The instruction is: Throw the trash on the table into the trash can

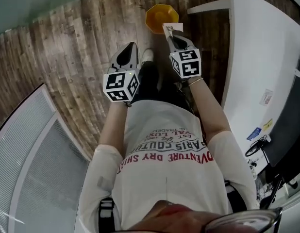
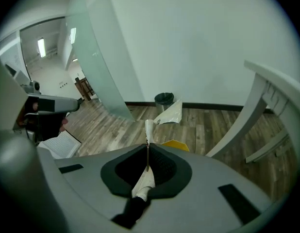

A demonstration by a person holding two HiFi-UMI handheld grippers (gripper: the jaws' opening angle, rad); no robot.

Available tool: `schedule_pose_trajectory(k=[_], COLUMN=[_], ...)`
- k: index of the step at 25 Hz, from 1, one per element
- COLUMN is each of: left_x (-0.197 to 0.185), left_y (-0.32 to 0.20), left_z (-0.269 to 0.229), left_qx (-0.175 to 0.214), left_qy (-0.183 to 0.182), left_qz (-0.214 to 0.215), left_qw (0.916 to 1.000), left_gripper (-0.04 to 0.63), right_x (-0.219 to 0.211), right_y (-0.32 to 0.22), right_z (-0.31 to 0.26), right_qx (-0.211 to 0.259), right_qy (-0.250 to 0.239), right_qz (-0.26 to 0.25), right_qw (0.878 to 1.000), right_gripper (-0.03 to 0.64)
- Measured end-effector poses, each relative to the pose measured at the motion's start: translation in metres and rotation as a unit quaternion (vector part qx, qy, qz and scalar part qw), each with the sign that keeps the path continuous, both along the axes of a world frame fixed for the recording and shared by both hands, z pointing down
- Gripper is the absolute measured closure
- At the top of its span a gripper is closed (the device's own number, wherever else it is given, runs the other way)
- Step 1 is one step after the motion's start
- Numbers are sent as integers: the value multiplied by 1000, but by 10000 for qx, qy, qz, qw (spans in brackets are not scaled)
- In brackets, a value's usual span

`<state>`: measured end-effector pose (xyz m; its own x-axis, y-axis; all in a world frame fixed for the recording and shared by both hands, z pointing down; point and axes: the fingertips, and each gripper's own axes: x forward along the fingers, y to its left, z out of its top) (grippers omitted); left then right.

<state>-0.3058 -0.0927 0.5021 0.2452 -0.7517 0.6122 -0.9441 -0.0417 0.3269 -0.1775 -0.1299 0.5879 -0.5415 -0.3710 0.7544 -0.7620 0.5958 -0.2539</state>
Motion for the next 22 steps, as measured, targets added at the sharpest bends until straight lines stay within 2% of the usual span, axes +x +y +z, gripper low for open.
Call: schedule_pose_trajectory(k=[4,8,12,17,21,22], left_x=[-22,-28,-36,-41,-37,-37], left_y=[-35,-53,-69,-56,-35,-31], left_z=[85,175,247,304,324,325], left_qx=[-438,-811,-972,-1242,-1480,-1517], left_qy=[124,232,460,530,599,587], left_qz=[-2,114,-116,-255,-192,-189], left_qw=[9990,9964,9941,9905,9870,9865], left_gripper=[572,572,572,572,572,572], right_x=[-20,-27,-32,-32,-24,-23], right_y=[-32,-50,-58,-51,-52,-52], right_z=[92,187,277,366,388,386], right_qx=[-432,-749,-940,-1187,-1073,-1041], right_qy=[190,387,591,843,981,977], right_qz=[106,169,93,-10,83,102], right_qw=[9988,9963,9938,9893,9893,9897], right_gripper=[583,584,583,583,576,510])
